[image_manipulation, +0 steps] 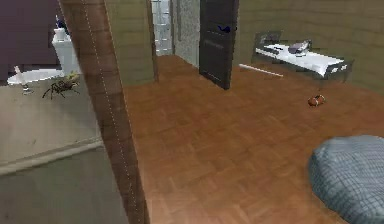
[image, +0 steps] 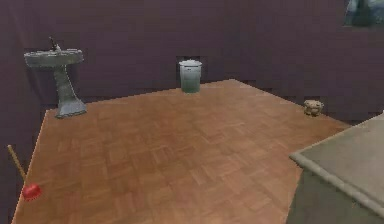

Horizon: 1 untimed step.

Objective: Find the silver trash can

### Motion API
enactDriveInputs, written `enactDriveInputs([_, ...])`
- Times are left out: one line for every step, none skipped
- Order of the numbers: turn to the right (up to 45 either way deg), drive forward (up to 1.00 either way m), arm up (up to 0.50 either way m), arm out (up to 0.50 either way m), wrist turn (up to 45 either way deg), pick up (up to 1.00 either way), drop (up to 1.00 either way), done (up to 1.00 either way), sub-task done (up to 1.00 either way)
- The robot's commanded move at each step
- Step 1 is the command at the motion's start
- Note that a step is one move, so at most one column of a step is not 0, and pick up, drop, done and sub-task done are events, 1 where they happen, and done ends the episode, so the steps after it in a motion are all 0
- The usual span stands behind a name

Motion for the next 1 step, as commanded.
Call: enactDriveInputs([0.0,1.0,0.0,0.0,0.0,0.0,0.0,0.0,0.0])
